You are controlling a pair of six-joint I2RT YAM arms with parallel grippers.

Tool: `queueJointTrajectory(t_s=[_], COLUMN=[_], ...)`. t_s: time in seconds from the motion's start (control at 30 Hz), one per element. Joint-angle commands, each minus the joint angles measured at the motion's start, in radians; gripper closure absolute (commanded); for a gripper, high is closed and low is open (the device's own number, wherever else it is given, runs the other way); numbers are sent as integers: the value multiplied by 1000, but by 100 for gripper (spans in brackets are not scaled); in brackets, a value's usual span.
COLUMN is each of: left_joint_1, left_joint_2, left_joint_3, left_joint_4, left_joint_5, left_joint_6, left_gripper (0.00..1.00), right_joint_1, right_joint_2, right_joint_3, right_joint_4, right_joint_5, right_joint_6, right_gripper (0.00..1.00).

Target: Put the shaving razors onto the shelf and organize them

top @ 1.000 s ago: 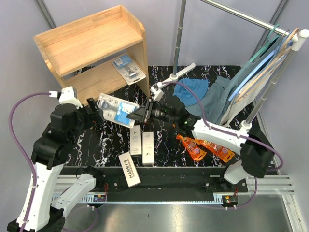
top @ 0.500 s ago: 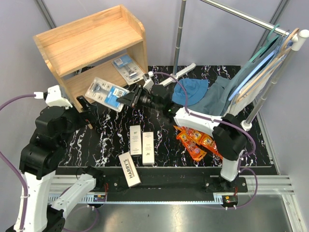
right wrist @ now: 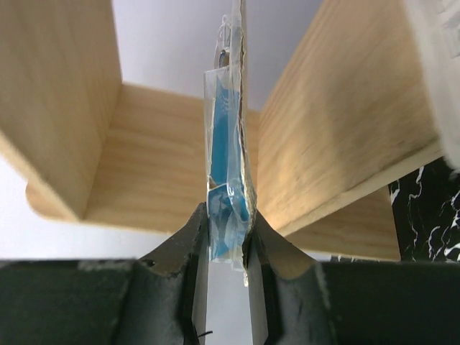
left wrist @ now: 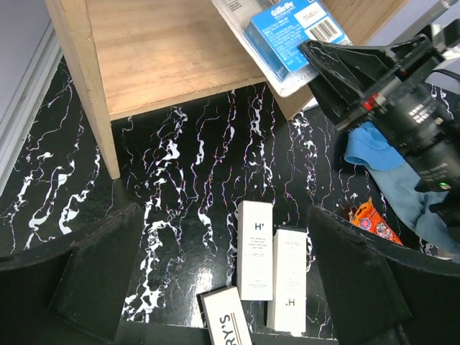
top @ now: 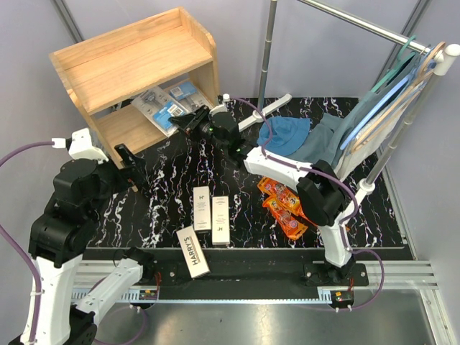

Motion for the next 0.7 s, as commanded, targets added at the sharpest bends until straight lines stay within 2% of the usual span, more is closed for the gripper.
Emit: queueJointTrajectory(t_s=[0.0, 0.27, 0.43, 0.67], left_joint_1=[2, 2, 2, 2], left_joint_2=[-8, -19, -27, -27], left_joint_3=[-5, -15, -18, -22], left_joint_4=[26, 25, 23, 20], left_joint_5=[20, 17, 19, 17], left_joint_6=[-11, -5, -3, 5], left_gripper=[1, 1, 1, 1], right_joint_1=[0, 20, 44, 47], right_joint_2=[50, 107, 84, 99], right_joint_3=[74, 182, 110, 90], right_joint_4=[27, -38, -25, -29], right_joint_5=[143, 214, 312, 281], right_joint_6=[97, 111, 153, 175], right_gripper=[100, 100, 100, 99])
